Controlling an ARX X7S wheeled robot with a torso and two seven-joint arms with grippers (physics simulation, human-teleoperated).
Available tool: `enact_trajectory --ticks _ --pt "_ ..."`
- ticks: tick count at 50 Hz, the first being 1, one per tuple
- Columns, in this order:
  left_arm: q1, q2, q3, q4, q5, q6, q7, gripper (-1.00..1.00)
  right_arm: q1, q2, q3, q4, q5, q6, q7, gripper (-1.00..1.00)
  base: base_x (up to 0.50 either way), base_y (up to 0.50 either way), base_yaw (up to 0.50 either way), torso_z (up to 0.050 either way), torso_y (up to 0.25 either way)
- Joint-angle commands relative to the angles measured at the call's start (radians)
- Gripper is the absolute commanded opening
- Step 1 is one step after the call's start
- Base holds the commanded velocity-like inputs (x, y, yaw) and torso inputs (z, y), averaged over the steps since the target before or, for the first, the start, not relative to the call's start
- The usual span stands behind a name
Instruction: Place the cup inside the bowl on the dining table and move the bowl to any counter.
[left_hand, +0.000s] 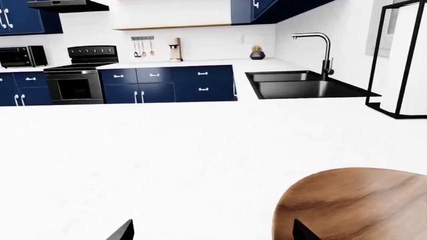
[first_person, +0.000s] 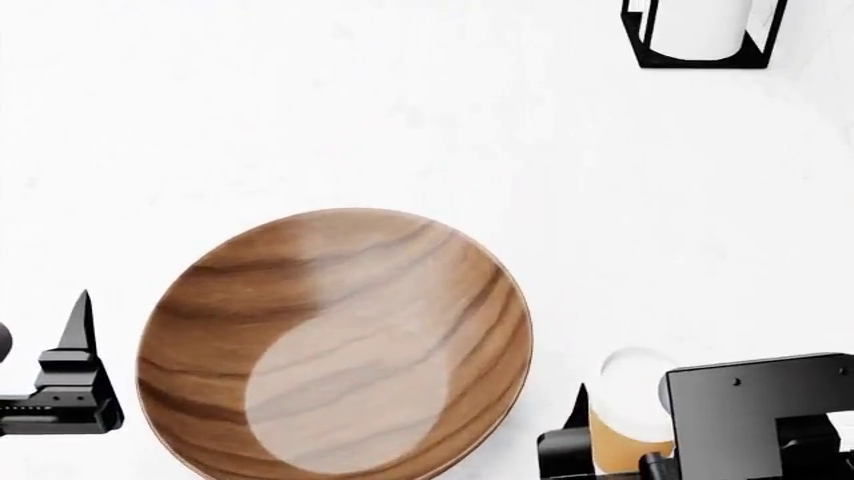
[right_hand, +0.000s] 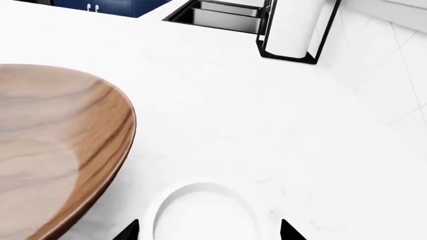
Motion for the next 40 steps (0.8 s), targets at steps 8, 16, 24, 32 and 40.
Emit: enact_trajectory --ticks 8,16,24,32,40 --pt "0.001 0.002 -0.003 -0.015 -0.020 0.019 -0.002 1.00 0.000 -0.006 -0.034 0.080 -0.007 -0.048 -0.013 1.00 0.00 0.00 0.00 0.000 0.000" --pt "-0.001 -0.004 -0.007 -0.014 -0.028 0.016 -0.003 1.00 -0.013 -0.009 -0.035 0.107 -0.004 -0.062 -0.019 1.00 0.00 0.00 0.00 0.000 0.000" --pt "-0.001 -0.005 -0.003 -0.019 -0.031 0.019 -0.007 1.00 -0.014 -0.013 -0.034 0.119 -0.004 -0.065 -0.012 1.00 0.00 0.00 0.00 0.000 0.000" --pt "-0.007 0.003 0.021 -0.033 -0.023 0.030 -0.020 1.00 -0.001 -0.011 -0.012 0.058 0.005 -0.048 0.006 -1.00 0.00 0.00 0.00 0.000 0.000" --pt "-0.007 0.002 0.022 -0.032 -0.026 0.031 -0.026 1.00 0.071 -0.008 0.006 -0.007 0.029 0.025 0.028 -1.00 0.00 0.00 0.00 0.000 0.000"
